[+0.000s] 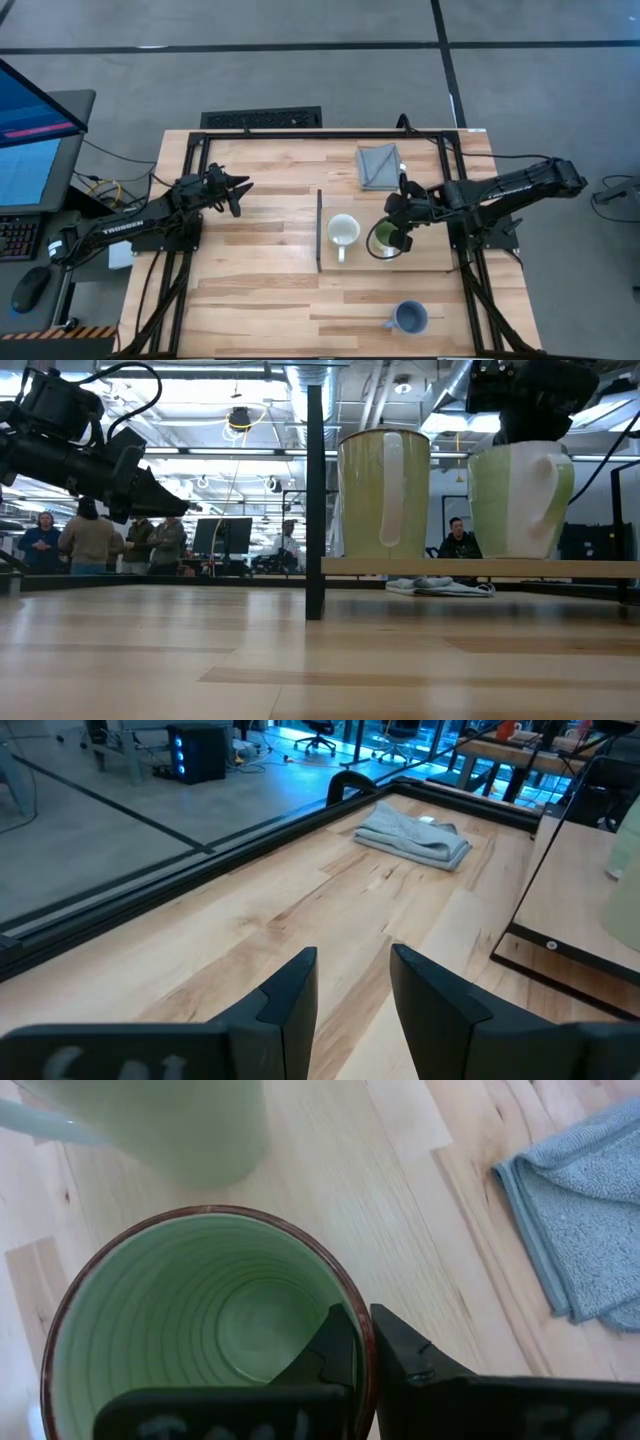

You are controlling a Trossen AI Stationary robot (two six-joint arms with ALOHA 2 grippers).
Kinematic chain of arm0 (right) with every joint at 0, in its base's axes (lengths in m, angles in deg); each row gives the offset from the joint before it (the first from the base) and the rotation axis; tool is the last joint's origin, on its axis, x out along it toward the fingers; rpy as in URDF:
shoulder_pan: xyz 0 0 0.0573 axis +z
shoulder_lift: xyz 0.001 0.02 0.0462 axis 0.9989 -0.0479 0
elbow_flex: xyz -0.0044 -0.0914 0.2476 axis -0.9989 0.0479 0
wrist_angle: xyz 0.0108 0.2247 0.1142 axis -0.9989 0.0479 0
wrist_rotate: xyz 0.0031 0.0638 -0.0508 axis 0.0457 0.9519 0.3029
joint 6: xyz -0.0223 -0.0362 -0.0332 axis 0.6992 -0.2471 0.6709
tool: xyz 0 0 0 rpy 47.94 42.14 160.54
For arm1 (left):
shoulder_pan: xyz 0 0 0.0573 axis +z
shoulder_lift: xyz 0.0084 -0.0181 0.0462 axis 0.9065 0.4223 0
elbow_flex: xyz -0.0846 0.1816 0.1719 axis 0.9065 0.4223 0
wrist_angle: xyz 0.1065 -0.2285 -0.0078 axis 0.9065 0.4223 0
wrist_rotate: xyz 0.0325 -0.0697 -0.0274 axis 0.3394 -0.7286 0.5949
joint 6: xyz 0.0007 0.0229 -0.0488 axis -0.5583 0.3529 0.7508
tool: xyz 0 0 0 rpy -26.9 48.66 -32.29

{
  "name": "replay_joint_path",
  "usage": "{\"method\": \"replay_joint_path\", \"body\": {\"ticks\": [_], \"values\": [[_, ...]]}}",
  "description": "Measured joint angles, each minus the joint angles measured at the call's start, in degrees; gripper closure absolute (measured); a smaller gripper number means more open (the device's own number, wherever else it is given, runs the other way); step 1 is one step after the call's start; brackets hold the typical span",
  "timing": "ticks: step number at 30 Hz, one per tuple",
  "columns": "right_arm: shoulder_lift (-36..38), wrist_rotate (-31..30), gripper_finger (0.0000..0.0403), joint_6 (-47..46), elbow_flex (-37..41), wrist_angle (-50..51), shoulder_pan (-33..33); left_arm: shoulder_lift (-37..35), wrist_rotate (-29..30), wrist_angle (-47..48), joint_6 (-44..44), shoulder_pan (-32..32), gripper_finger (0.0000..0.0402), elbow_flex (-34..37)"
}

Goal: Stack small to large cups/mugs on shelf
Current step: Put the green mug on the shelf

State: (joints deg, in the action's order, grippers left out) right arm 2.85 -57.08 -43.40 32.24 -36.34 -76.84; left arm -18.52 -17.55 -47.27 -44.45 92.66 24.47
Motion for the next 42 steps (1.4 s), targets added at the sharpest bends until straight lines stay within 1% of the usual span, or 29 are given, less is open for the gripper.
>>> {"method": "replay_joint_path", "body": {"ticks": [11, 15, 24, 32, 42], "values": [[-0.02, -0.01, 0.0376, -0.07, 0.02, 0.78, -0.07, 0.00, 0.00, 0.01, 0.00, -0.02, 0.0283, 0.00], [-1.01, -0.01, 0.0376, -1.15, -0.04, 1.41, -0.85, 0.00, -0.02, 0.00, 0.00, -0.02, 0.0283, 0.00], [-2.54, -0.03, 0.0376, -0.31, -0.24, 0.38, -1.25, -0.02, -0.02, 1.45, 0.00, -0.02, 0.0283, 0.00], [-2.62, -0.42, 0.0347, 0.56, -0.09, 0.25, -1.22, 0.00, 0.00, 1.41, 0.00, -0.02, 0.0283, 0.00], [-2.12, -0.05, 0.0341, 1.51, 0.07, -0.04, -1.05, -0.02, -0.02, 1.39, 0.00, -0.02, 0.0283, 0.00]]}}
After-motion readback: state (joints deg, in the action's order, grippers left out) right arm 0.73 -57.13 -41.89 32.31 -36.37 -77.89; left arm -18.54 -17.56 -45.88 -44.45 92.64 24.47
